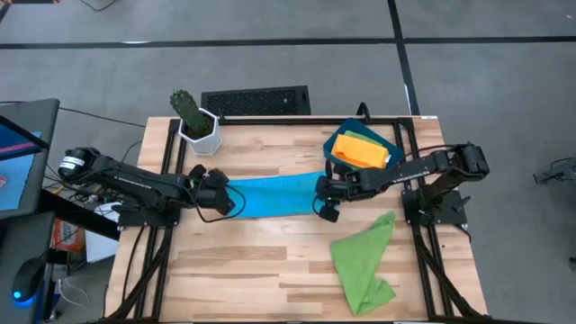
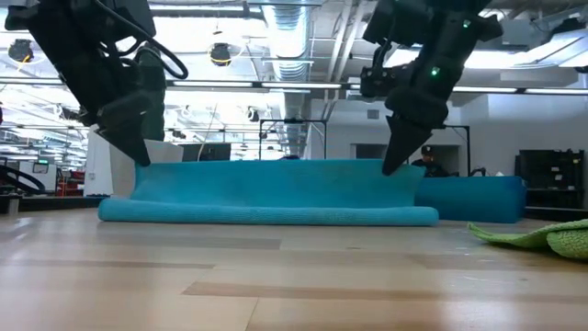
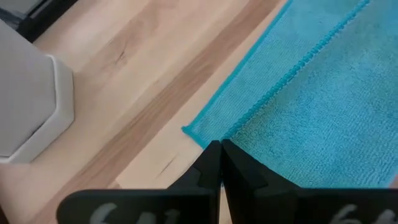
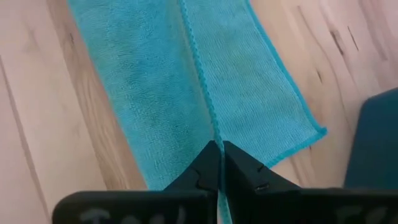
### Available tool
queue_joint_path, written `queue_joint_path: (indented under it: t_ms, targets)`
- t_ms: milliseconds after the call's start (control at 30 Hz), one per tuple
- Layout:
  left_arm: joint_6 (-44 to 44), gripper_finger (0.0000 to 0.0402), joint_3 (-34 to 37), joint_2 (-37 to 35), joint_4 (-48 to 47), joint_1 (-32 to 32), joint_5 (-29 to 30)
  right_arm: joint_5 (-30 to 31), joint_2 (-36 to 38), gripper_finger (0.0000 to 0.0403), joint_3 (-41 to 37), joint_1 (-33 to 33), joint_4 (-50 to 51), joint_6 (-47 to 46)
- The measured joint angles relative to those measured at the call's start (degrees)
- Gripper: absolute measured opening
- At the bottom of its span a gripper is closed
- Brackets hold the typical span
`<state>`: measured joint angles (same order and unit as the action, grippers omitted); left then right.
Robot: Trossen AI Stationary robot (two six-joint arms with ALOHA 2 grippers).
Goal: Fold microfiber towels
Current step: Fold the blue microfiber cloth
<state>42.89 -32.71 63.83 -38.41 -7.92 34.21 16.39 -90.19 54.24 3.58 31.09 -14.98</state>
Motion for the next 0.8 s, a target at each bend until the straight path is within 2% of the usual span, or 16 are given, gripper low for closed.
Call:
queue_joint_path:
  t_ms: [300,633,800]
  targets:
    - [-1.3,0.0008,0.02,0.0,1.77,0.0,-3.2,-0.05,-0.02,0.005,0.0,-0.15,-0.22,0.02]
    - [-0.39,0.0073,0.02,0.0,1.73,0.0,-2.89,-0.03,-0.07,0.0095,-2.02,-4.37,-3.45,1.42]
    - [1.74,0.0103,0.02,0.02,2.94,-0.03,-1.91,-0.01,0.55,0.0104,-2.05,-5.14,-5.14,1.49]
